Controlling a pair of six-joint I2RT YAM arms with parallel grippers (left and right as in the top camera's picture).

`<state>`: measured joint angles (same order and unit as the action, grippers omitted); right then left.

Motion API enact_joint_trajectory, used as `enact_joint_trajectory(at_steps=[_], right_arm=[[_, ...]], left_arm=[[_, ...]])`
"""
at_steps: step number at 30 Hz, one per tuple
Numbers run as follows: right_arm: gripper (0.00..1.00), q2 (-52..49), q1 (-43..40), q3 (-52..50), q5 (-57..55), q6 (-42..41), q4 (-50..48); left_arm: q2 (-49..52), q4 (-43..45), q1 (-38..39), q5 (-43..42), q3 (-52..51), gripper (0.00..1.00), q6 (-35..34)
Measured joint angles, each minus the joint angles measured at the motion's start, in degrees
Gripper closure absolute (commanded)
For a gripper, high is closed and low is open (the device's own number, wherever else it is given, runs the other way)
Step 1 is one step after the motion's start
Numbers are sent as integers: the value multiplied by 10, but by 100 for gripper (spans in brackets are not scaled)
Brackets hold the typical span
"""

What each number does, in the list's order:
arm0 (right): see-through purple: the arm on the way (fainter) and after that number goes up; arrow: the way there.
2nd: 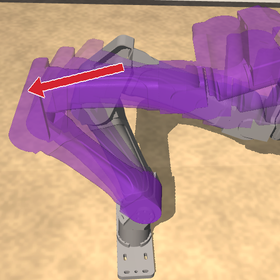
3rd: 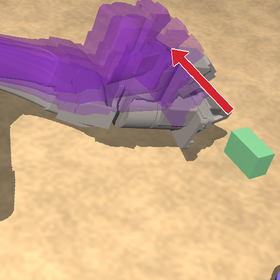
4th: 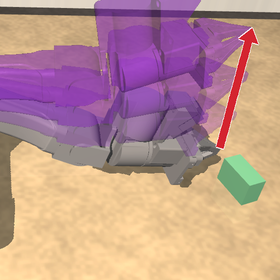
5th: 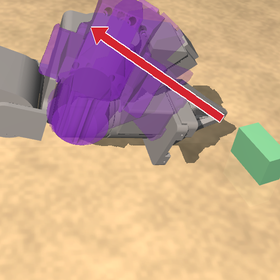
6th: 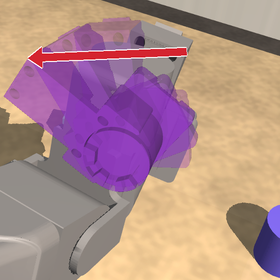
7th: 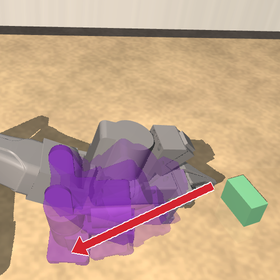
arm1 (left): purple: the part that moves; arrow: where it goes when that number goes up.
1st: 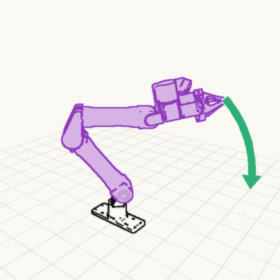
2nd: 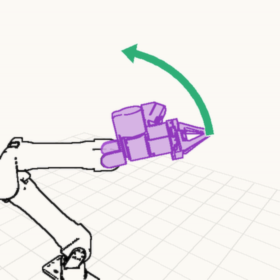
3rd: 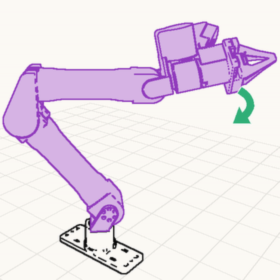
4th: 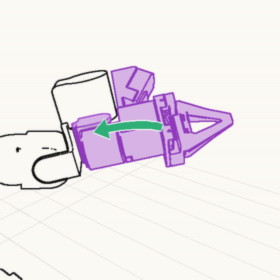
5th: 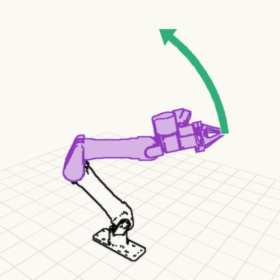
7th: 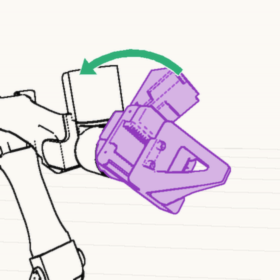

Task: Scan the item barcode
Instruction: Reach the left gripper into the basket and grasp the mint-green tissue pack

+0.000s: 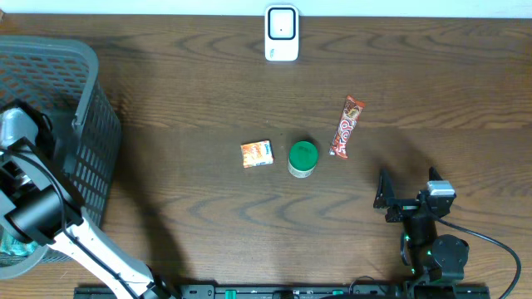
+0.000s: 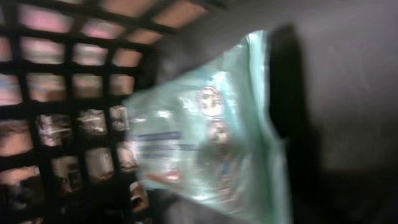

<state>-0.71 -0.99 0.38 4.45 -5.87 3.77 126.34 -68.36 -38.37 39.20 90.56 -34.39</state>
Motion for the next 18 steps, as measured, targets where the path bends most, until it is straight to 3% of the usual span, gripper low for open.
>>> enact_joint_trajectory(at_steps=[4,7,14,18], right_arm=[[1,0,0,0,0,0,0],[1,0,0,0,0,0,0],[1,0,0,0,0,0,0],[1,0,0,0,0,0,0]], left_arm=[[7,0,-5,-18,-6,71,0],[8,1,-5,-28,-7,92,2],[10,-6,-6,-41,-8,93,2],[15,-59,-9,-88,22,93,7]])
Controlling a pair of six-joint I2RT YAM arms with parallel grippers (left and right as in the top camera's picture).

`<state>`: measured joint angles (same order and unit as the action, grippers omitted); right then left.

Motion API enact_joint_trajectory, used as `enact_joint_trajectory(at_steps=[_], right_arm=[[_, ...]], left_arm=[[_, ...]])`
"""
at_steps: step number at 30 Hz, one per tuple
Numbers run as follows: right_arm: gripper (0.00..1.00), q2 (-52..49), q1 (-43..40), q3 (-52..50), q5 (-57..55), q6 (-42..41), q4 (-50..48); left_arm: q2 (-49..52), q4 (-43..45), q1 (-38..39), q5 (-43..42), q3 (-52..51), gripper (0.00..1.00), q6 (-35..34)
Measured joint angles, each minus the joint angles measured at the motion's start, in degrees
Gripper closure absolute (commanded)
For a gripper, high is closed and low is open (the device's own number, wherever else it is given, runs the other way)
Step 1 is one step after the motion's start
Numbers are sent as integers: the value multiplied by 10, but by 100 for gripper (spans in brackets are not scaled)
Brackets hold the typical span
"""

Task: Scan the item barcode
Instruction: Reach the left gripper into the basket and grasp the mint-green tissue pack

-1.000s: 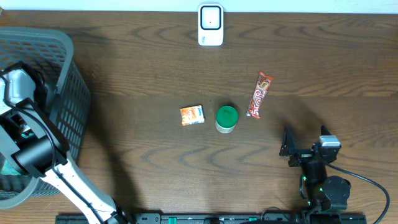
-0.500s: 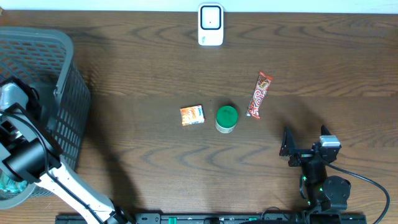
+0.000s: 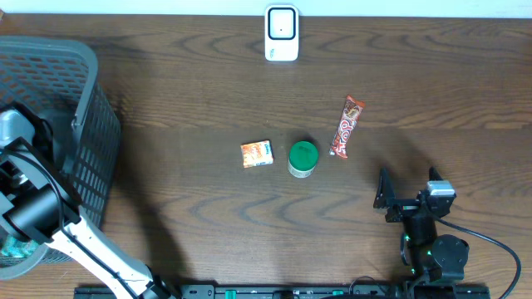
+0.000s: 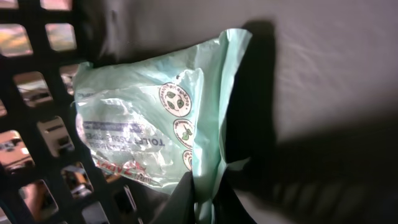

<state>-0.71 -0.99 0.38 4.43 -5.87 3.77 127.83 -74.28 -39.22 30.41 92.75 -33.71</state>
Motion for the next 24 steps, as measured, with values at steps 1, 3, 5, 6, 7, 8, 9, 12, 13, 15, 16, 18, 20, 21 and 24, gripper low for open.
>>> enact_joint_trajectory(at_steps=[1,3,5,6,7,8,9,12,13,15,16,18,20,21,24], right_arm=[[1,0,0,0,0,0,0],[1,0,0,0,0,0,0],[1,0,0,0,0,0,0],[1,0,0,0,0,0,0],[1,0,0,0,0,0,0],[1,0,0,0,0,0,0],[1,0,0,0,0,0,0],[1,0,0,0,0,0,0],[1,0,0,0,0,0,0],[1,0,0,0,0,0,0],[1,0,0,0,0,0,0],[1,0,0,0,0,0,0],[1,0,0,0,0,0,0],[1,0,0,0,0,0,0],[1,0,0,0,0,0,0]], left_arm=[[4,-24,0,-20,20,93,2],[6,-71,1,-44,61,93,5],[5,-106,6,-55,107,93,6],[5,-126,10,-59,137,93,6],[0,-131,14,-61,151,93,7],[-5,-141,20,-64,166,93,7],[-17,-146,30,-66,179,93,7],[-79,-146,64,-75,194,93,7],[-98,-146,73,-77,196,93,7],[-153,-141,100,-83,200,93,7],[-180,-138,113,-87,202,93,7],[-250,-127,144,-106,207,93,7],[-293,-110,163,-115,208,93,7],[-315,-102,174,-118,208,93,7],[-377,-93,207,-126,208,93,4]])
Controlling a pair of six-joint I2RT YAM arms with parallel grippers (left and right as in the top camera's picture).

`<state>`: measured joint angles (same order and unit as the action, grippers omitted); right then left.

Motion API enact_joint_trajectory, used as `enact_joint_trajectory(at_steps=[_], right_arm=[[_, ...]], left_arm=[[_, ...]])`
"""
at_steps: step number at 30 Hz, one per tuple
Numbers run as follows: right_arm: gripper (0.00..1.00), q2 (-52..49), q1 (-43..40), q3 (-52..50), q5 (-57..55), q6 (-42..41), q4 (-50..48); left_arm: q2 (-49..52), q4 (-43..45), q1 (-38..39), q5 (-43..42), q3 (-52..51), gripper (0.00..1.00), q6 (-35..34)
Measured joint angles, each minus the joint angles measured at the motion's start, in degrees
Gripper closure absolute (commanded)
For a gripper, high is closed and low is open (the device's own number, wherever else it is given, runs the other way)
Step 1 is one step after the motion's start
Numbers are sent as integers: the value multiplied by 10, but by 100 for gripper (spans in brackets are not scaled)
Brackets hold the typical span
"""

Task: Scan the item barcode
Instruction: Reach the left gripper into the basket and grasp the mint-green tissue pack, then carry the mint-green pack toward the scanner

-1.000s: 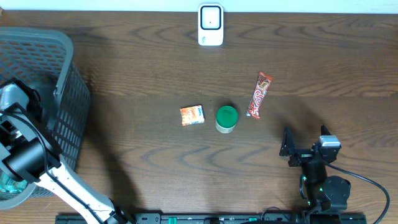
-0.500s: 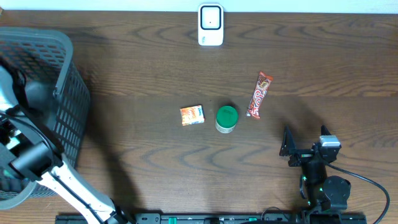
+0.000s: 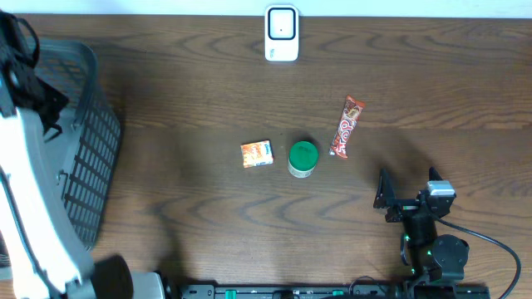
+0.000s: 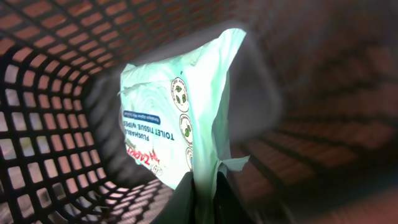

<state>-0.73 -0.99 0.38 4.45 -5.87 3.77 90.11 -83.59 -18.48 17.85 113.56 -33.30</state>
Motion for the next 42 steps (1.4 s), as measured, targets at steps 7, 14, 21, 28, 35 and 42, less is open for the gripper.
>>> enact_joint_trajectory(at_steps=[7,14,21,28,35,42], right_arm=[[1,0,0,0,0,0,0],[1,0,0,0,0,0,0],[1,0,0,0,0,0,0],[1,0,0,0,0,0,0],[1,0,0,0,0,0,0],[1,0,0,0,0,0,0]], left_arm=[[-116,32,106,-48,1,93,-11],[-117,85,266,-164,-7,93,-5],[-76,155,378,-236,-82,93,40],[-17,267,427,-395,-200,93,123],[-8,299,429,-568,-247,93,190],[-8,302,430,-697,-249,93,262]])
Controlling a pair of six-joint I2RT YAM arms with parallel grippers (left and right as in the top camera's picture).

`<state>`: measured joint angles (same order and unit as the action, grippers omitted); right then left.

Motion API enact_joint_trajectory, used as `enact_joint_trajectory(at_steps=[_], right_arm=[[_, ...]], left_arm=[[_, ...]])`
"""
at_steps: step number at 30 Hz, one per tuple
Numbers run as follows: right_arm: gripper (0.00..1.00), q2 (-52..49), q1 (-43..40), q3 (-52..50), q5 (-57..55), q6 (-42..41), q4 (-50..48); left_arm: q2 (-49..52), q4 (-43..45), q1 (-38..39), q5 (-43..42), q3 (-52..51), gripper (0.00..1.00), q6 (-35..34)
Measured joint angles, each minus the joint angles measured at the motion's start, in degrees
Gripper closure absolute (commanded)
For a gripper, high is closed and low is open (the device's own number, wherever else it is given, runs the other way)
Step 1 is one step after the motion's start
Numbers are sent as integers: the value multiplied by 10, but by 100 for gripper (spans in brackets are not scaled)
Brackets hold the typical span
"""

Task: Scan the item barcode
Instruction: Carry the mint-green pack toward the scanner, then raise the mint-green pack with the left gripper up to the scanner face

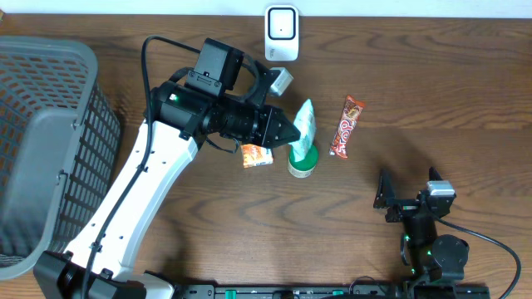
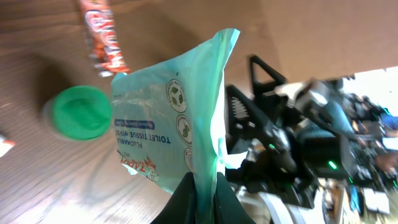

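My left gripper (image 1: 293,131) is shut on the edge of a pale green packet of toilet tissue wipes (image 1: 305,123). It holds the packet in the air over the middle of the table. In the left wrist view the packet (image 2: 168,124) hangs upright from the black fingertips (image 2: 186,196), printed face to the left. The white scanner (image 1: 282,33) stands at the table's far edge, beyond the packet. My right gripper (image 1: 407,195) rests at the front right, open and holding nothing.
Under the packet stands a green-lidded tub (image 1: 302,158). A small orange box (image 1: 257,154) lies to its left and a red snack bar (image 1: 347,126) to its right. A grey mesh basket (image 1: 83,149) fills the left end of the table.
The left arm has come out of the basket, still holding the wipes packet. It now reaches across the table with the packet above the green-lidded tub. The right arm has not moved.
The left wrist was first down in the basket, close to the wipes packet. Then its fingers were shut on the packet's edge at the basket floor. Then the packet hung lifted inside the basket, and now it hangs over the table's middle.
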<state>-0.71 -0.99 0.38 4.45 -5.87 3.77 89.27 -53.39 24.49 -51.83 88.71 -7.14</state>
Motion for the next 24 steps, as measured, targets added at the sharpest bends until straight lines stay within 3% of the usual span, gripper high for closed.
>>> enact_joint_trajectory(at_steps=[7,13,24], right_arm=[[1,0,0,0,0,0,0],[1,0,0,0,0,0,0],[1,0,0,0,0,0,0]], left_arm=[[0,18,0,-64,-46,93,75],[0,33,0,-185,-112,93,217],[0,33,0,-325,-156,93,454]])
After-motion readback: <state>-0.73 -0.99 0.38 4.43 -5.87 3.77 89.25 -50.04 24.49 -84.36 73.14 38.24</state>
